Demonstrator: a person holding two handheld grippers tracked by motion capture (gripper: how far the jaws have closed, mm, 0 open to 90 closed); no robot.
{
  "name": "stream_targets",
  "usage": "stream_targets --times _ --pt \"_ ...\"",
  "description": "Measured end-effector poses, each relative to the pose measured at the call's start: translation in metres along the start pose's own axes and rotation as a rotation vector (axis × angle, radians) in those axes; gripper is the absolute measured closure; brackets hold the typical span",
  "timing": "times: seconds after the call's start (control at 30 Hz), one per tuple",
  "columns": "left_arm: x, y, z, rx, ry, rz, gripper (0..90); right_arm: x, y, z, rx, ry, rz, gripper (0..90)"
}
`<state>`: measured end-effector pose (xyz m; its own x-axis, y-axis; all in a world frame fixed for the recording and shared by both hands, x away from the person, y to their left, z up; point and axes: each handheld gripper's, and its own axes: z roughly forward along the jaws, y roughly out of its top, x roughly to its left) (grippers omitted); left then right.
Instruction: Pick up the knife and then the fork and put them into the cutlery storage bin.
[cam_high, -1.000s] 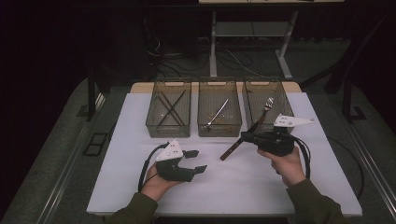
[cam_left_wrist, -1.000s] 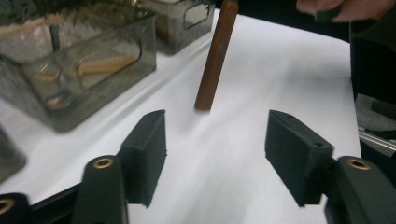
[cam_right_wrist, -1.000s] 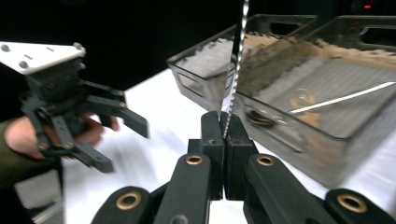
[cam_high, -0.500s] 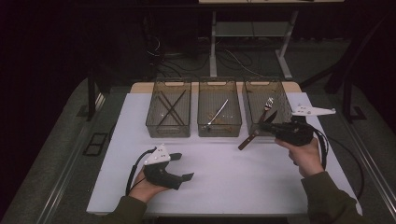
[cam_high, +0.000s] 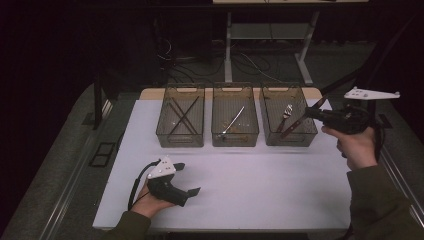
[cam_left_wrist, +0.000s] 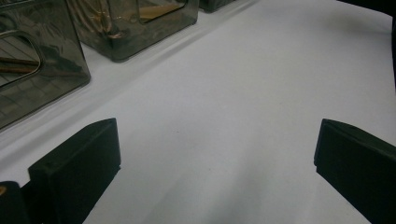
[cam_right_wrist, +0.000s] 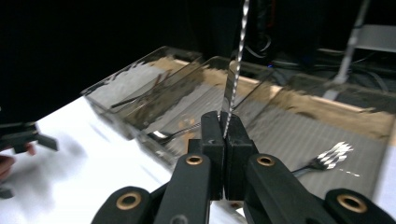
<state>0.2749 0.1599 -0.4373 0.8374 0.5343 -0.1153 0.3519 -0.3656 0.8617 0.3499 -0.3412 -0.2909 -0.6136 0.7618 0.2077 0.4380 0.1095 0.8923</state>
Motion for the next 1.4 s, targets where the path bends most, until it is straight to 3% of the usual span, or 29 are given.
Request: stream_targets --times 0.17,0.37,0.47,0.6,0.8,1.07,1.4 --pt "0.001 0.000 -0.001 0.009 -0.008 -0.011 0.0 -0.019 0.012 -0.004 -0.007 -0.067 0.011 89.2" --pt "0.001 0.001 0.000 0.011 -0.014 -0.021 0.0 -0.041 0.019 0.001 0.030 -0.147 0.017 89.3" --pt "0.001 0.001 0.000 0.015 -0.014 -0.025 0.1 -0.049 0.017 0.007 0.066 -0.174 0.029 89.2" --pt "0.000 0.001 0.001 0.020 -0.017 -0.022 0.3 -0.056 0.012 0.016 0.129 -0.214 0.009 89.2" --pt "-0.001 0.001 0.002 0.020 -0.026 -0.023 0.3 -0.063 0.002 0.023 0.202 -0.244 0.012 89.2" --pt "-0.002 0.001 0.003 0.030 -0.034 -0.034 0.2 -0.068 -0.012 0.038 0.323 -0.248 0.021 89.2" --pt "-0.002 0.001 0.003 0.029 -0.043 -0.037 0.1 -0.068 -0.017 0.059 0.241 -0.255 0.016 88.9"
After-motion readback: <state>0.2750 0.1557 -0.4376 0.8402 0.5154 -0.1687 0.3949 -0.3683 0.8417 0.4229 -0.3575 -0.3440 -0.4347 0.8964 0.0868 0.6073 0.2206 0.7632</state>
